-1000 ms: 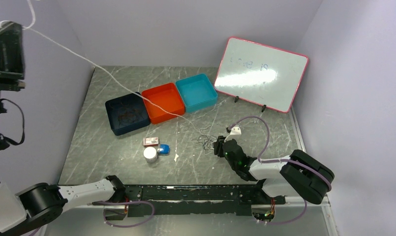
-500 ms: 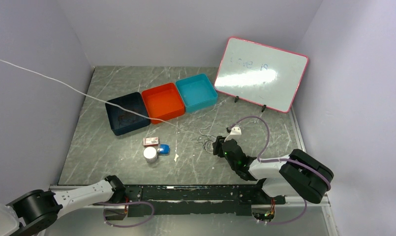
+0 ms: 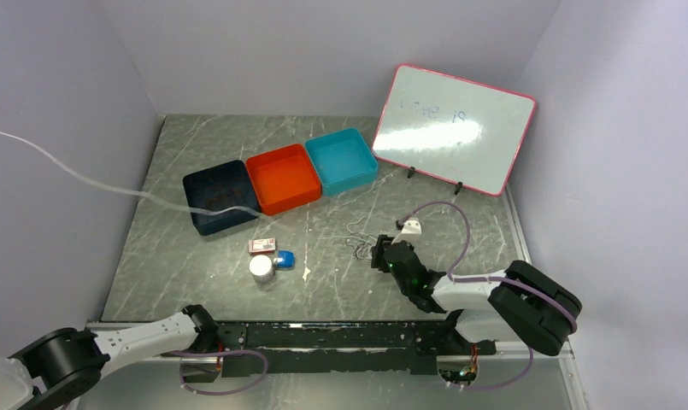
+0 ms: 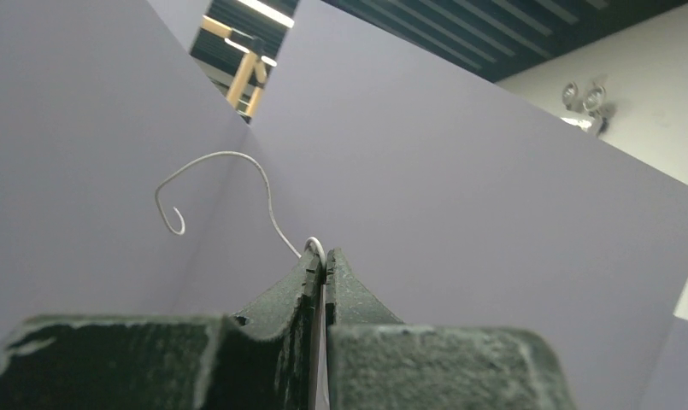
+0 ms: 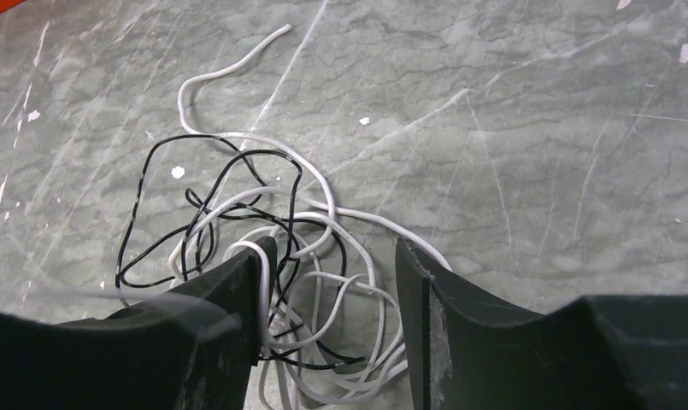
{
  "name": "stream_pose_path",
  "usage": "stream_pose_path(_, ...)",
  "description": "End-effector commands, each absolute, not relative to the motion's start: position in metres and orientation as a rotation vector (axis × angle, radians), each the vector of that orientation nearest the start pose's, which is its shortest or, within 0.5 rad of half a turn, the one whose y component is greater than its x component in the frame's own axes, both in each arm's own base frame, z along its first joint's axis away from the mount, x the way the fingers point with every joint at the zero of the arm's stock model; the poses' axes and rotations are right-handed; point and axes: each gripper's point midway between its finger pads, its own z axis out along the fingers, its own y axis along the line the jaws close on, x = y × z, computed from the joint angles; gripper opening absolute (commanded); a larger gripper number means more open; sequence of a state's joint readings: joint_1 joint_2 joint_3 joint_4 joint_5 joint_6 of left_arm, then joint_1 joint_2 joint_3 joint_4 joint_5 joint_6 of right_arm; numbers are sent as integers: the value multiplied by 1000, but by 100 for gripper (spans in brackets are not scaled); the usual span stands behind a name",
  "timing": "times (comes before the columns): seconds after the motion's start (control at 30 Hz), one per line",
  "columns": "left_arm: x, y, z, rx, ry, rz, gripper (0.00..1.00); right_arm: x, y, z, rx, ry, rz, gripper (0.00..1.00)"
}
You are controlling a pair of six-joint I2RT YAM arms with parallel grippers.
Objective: Untangle the cables
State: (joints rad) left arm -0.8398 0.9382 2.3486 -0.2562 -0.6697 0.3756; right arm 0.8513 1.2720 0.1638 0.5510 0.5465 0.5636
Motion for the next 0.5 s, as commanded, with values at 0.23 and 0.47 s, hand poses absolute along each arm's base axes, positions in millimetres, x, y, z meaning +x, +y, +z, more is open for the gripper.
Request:
stream_pose_path(0.23,87,99,737,-314,783,-213,7,241,168,31,6,2040,316,65)
stream_pose_path(0.47,133,9,700,-133,952,-391,7,231,193,88,-152,1896,534,70)
